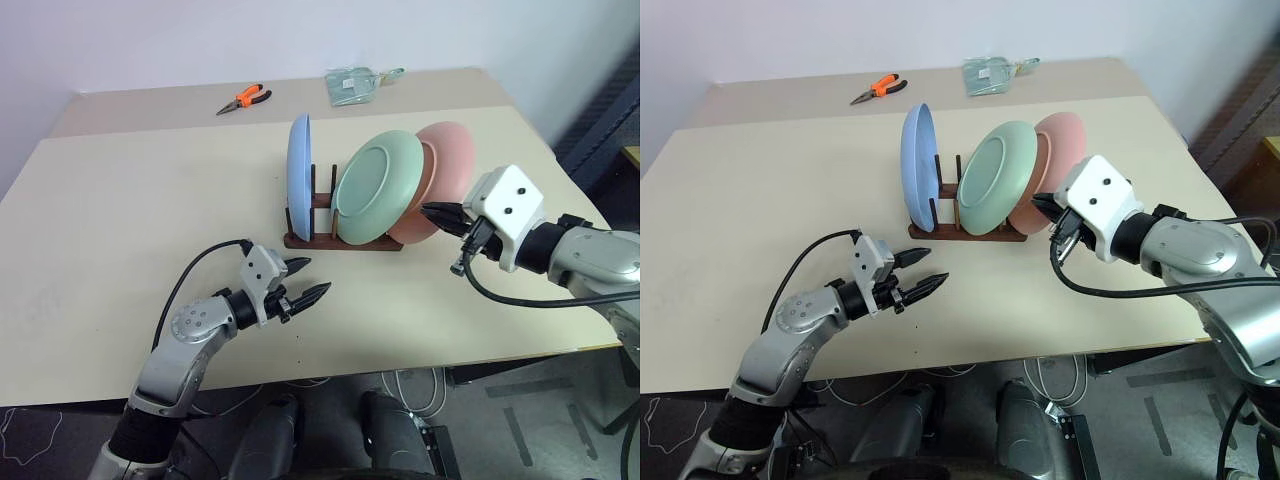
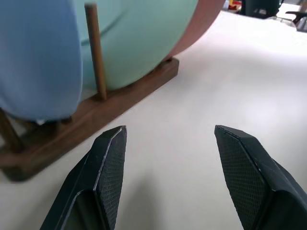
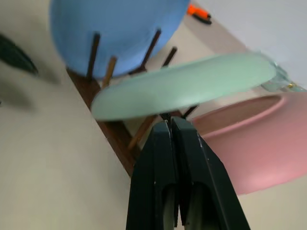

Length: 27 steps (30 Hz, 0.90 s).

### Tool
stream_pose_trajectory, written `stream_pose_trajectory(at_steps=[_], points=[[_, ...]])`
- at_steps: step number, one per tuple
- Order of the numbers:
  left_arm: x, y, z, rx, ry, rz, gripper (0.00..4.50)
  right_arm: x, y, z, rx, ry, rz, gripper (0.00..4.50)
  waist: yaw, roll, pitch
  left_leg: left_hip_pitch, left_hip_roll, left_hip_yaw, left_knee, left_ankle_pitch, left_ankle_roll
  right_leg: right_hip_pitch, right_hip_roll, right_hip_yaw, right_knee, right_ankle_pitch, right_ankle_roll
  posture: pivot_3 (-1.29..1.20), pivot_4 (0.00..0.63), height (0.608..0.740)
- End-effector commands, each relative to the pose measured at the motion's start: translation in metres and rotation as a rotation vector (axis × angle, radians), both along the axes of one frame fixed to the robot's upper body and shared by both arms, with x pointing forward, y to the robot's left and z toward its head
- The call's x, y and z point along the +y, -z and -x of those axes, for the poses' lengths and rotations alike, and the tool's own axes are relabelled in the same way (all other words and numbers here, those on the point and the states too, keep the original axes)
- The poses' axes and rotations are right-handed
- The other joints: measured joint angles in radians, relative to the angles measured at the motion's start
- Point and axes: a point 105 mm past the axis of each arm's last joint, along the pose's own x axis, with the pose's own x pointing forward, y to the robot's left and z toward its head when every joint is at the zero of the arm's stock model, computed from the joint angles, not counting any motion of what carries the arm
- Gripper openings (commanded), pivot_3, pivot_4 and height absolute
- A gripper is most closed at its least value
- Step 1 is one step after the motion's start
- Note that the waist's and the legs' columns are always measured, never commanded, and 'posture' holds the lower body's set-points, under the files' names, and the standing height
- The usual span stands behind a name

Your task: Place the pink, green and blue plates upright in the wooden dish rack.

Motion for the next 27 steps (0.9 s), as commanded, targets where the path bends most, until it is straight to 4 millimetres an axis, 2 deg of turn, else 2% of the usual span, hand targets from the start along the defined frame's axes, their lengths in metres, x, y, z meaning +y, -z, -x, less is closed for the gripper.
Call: stream_pose_trajectory(at_steps=[1,6,12,16,19,24,27], points=[[-0.005,-0.012,0.005,-0.038,0.040,0.012,2.99,0.006,0.000,-0.002,-0.051,-0.015,0.052,0.05,0.004,0.000,0.000,0.000,0.000,0.000,0.000,0.000,0.000,0.000,0.000,0.000,0.000,0.001,-0.001,0.00,0.150,0.732],[-0.006,-0.017,0.012,-0.050,0.059,0.019,2.99,0.019,0.007,-0.008,-0.069,-0.050,0.070,0.05,0.013,-0.001,0.000,-0.001,0.000,0.000,0.000,0.000,0.000,-0.001,0.000,0.000,-0.001,0.001,-0.001,0.00,0.150,0.732],[-0.006,-0.016,0.015,-0.045,0.054,0.019,2.99,0.051,-0.013,-0.006,-0.151,-0.170,-0.007,0.05,0.012,-0.001,0.001,-0.001,0.000,0.000,-0.001,0.000,0.000,-0.001,0.000,0.000,-0.001,0.001,-0.001,0.00,0.150,0.732],[-0.006,-0.016,0.015,-0.041,0.049,0.021,2.99,0.054,-0.016,-0.005,-0.161,-0.182,-0.006,0.05,0.015,-0.002,0.001,-0.001,0.000,-0.001,-0.001,0.000,0.000,-0.001,0.000,0.000,-0.001,0.001,-0.001,0.00,0.150,0.732],[-0.006,-0.015,0.016,-0.036,0.049,0.024,2.99,0.035,-0.020,-0.009,-0.188,-0.122,0.042,0.05,0.015,-0.002,0.001,-0.001,-0.001,-0.001,0.000,0.000,0.000,-0.001,0.000,0.000,-0.001,0.001,-0.001,0.00,0.150,0.732],[-0.005,-0.013,0.016,-0.027,0.051,0.022,2.99,-0.021,-0.068,-0.020,-0.343,0.084,0.023,0.05,0.014,-0.002,0.001,-0.001,-0.001,-0.001,0.000,0.000,0.000,-0.001,0.000,0.000,-0.001,0.001,-0.001,0.00,0.150,0.732],[-0.005,-0.012,0.016,-0.021,0.056,0.020,2.99,-0.062,-0.085,-0.028,-0.403,0.250,0.064,0.05,0.013,-0.002,0.001,-0.001,-0.001,0.000,0.000,0.000,0.000,-0.001,0.000,0.000,-0.001,0.001,-0.001,0.00,0.150,0.732]])
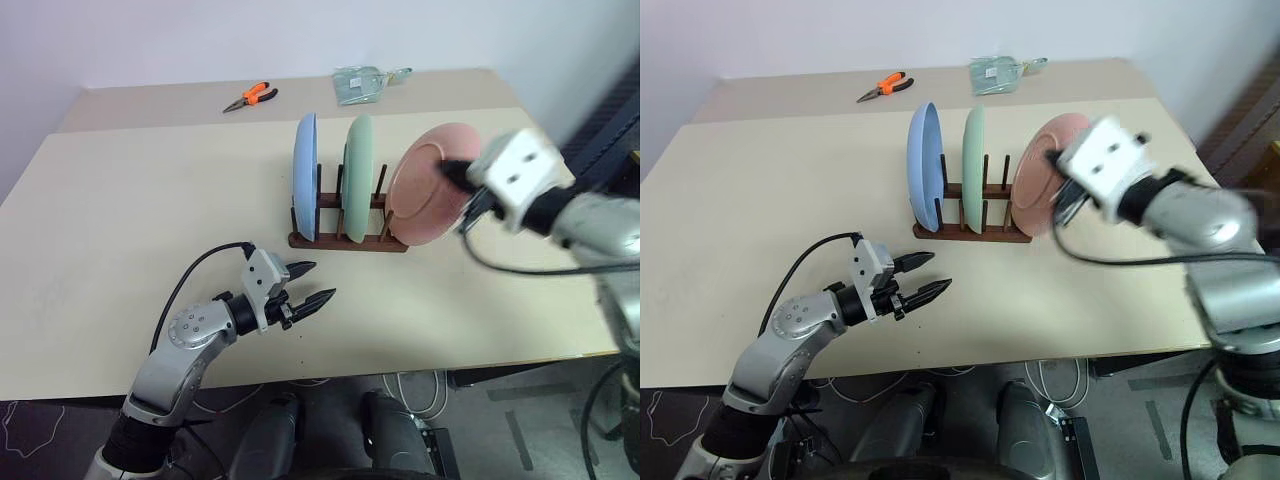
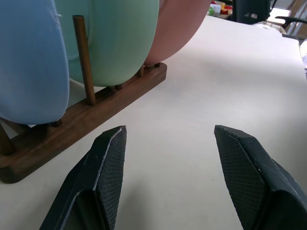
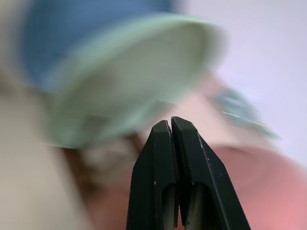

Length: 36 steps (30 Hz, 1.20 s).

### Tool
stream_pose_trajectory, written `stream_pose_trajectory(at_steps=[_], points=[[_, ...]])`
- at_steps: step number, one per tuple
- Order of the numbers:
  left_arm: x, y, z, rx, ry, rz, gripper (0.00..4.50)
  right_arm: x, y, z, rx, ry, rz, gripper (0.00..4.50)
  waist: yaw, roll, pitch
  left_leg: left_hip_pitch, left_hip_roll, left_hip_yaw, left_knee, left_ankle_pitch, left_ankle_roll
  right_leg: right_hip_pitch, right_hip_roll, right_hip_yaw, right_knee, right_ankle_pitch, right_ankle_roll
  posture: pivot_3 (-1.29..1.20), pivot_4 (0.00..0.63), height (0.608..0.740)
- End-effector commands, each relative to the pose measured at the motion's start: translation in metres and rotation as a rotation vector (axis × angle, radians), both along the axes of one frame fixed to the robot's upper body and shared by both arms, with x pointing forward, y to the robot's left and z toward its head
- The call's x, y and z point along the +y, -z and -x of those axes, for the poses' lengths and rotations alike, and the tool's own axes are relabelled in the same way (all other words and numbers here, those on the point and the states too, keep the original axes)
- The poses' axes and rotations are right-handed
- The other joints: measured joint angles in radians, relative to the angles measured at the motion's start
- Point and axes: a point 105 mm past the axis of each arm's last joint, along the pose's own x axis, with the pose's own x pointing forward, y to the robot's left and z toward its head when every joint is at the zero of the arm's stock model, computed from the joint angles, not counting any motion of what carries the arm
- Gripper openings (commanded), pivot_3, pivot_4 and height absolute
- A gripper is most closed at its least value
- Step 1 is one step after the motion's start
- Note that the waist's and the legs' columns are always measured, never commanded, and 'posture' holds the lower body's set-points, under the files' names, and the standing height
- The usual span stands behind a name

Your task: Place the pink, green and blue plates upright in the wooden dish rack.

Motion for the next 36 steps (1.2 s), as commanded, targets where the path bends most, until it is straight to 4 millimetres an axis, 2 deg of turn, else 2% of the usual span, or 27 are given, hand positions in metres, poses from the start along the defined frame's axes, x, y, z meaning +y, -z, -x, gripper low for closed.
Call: stream_pose_trajectory(at_steps=[1,4,6,8,12,16,20,24,28,31,33,36], points=[[-0.002,-0.008,0.003,-0.022,0.020,0.015,2.99,-0.043,-0.028,-0.003,-0.118,0.178,0.048,0.05,0.000,0.000,0.000,0.000,0.000,0.000,0.000,0.000,0.000,0.000,0.000,0.000,0.000,0.000,0.000,0.00,0.150,0.732],[-0.002,-0.006,0.001,-0.022,0.021,0.010,2.99,-0.056,-0.003,-0.006,-0.055,0.222,0.172,0.05,0.000,0.000,0.000,0.000,0.000,0.000,0.000,0.000,0.000,0.000,0.000,0.000,0.000,0.000,0.000,0.00,0.150,0.732],[-0.002,-0.005,0.000,-0.022,0.019,0.006,2.99,-0.052,0.016,-0.007,-0.011,0.196,0.206,0.05,-0.002,0.000,0.000,0.000,0.000,0.001,0.000,0.000,0.000,0.000,0.000,0.000,0.000,0.000,0.000,0.00,0.150,0.732],[-0.001,-0.004,0.000,-0.024,0.015,0.001,2.99,-0.043,0.027,-0.007,0.012,0.153,0.209,0.05,-0.006,0.001,0.000,0.000,0.000,0.001,0.000,0.000,0.000,0.000,0.000,0.001,0.000,0.000,0.000,0.00,0.150,0.732],[0.003,-0.001,0.000,-0.022,-0.005,-0.011,2.99,-0.008,0.025,-0.003,-0.008,0.009,0.152,0.05,-0.009,0.001,0.000,0.001,0.001,0.001,0.000,0.000,0.000,0.000,0.000,0.001,0.002,0.000,0.000,0.00,0.150,0.732],[0.005,0.000,0.002,-0.016,-0.020,-0.014,2.99,0.009,0.018,0.001,-0.012,-0.067,0.105,0.05,-0.002,0.001,0.000,0.001,0.001,0.001,0.000,0.000,0.000,0.000,0.000,0.001,0.001,0.000,0.000,0.00,0.150,0.732],[0.004,0.001,0.001,-0.016,-0.029,-0.013,2.99,0.003,0.024,0.001,0.024,-0.065,0.074,0.05,0.002,0.000,0.000,0.000,0.000,0.000,0.001,0.000,0.000,0.001,0.000,0.000,0.000,0.000,0.000,0.00,0.150,0.732],[0.011,0.003,-0.002,-0.020,-0.072,-0.021,2.99,-0.021,0.046,-0.008,0.082,0.032,0.086,0.05,0.001,0.000,0.000,0.001,0.000,0.000,0.000,0.000,0.000,0.001,0.000,0.000,0.000,0.000,0.000,0.00,0.150,0.732],[0.036,0.008,-0.016,-0.040,-0.201,-0.070,2.99,-0.052,0.077,-0.016,0.153,0.127,0.013,0.05,-0.001,0.000,0.000,0.001,0.000,0.000,0.000,0.000,0.000,0.001,0.000,0.000,0.001,0.000,0.000,0.00,0.150,0.732],[0.089,0.017,-0.031,-0.054,-0.432,-0.140,2.99,-0.069,0.100,-0.022,0.182,0.182,-0.174,0.05,-0.006,0.000,0.000,0.002,0.000,0.001,0.000,0.000,0.000,0.001,0.000,0.001,0.002,0.000,0.000,0.00,0.150,0.732],[0.121,0.020,-0.031,-0.053,-0.539,-0.160,2.99,-0.069,0.113,-0.023,0.203,0.176,-0.295,0.05,-0.011,0.000,0.000,0.003,0.001,0.001,-0.001,0.000,0.000,0.001,0.001,0.001,0.002,0.000,0.000,0.00,0.150,0.732],[0.133,0.021,-0.026,-0.061,-0.574,-0.175,2.99,-0.064,0.122,-0.023,0.224,0.145,-0.366,0.05,-0.014,0.002,0.000,0.003,0.001,0.000,-0.001,0.000,0.000,0.001,0.001,0.001,0.002,0.001,0.001,0.00,0.150,0.732]])
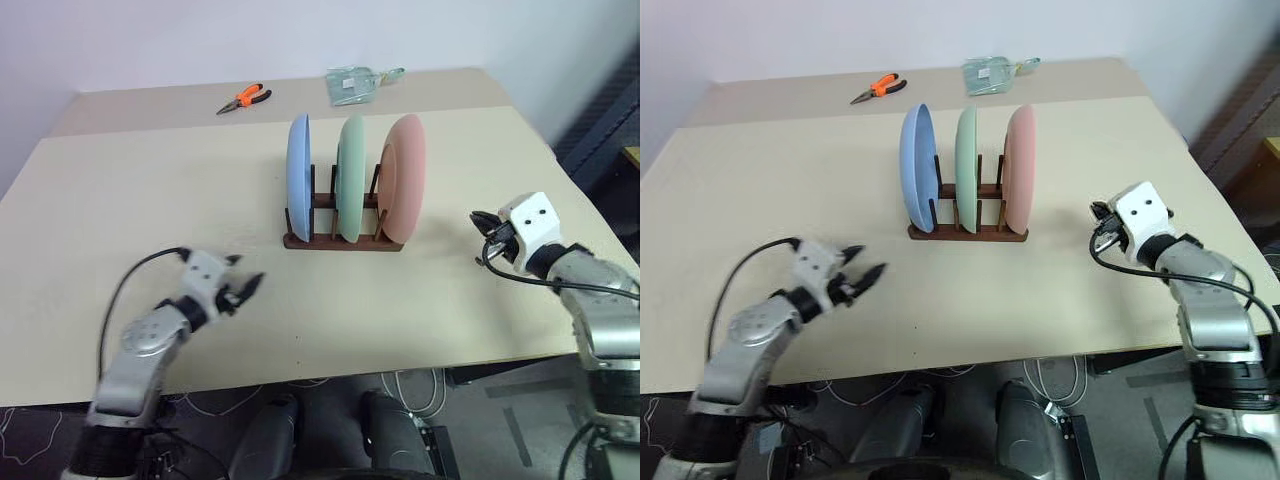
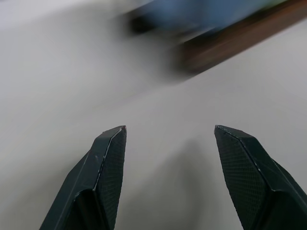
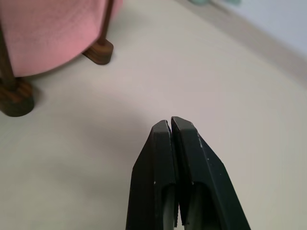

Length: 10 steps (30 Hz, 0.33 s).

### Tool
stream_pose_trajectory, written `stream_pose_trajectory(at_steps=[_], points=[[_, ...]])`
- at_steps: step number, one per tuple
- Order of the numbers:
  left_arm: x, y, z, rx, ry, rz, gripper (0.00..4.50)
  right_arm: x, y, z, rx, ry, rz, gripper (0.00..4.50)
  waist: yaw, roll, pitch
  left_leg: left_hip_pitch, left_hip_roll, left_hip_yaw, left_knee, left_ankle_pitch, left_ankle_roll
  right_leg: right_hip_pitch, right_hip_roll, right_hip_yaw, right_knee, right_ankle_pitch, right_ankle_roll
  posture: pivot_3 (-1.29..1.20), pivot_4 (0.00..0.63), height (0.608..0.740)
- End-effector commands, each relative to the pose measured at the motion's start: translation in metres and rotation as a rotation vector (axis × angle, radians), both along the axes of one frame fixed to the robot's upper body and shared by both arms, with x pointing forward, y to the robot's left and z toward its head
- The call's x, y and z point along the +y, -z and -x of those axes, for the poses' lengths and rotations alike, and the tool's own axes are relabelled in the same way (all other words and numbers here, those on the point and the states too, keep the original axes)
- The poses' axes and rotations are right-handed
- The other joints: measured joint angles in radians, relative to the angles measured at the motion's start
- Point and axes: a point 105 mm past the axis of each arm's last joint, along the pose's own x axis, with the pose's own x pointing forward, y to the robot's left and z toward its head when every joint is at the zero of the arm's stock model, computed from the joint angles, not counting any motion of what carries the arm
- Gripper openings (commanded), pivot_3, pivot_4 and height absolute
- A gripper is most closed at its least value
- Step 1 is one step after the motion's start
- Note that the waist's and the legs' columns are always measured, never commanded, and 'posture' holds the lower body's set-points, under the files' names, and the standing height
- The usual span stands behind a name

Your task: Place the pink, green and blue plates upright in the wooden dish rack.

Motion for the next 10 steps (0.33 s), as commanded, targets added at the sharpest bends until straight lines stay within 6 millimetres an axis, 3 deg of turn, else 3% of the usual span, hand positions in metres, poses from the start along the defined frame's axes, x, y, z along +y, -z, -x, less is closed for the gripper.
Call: stream_pose_trajectory(at_steps=[1,10], points=[[0.009,-0.013,0.004,-0.066,-0.023,-0.018,2.99,0.004,-0.010,0.001,-0.063,-0.031,-0.072,0.05,0.001,0.000,0.000,0.000,0.000,0.000,0.000,0.000,0.000,0.000,0.000,0.000,0.000,0.000,0.000,0.00,0.150,0.732],[0.006,-0.008,0.007,-0.066,-0.040,0.009,2.99,0.017,-0.005,-0.001,-0.046,-0.094,-0.116,0.05,0.012,0.000,0.000,0.000,-0.001,0.000,0.001,0.000,0.000,0.001,0.000,0.000,0.000,0.000,0.000,0.00,0.150,0.732]])
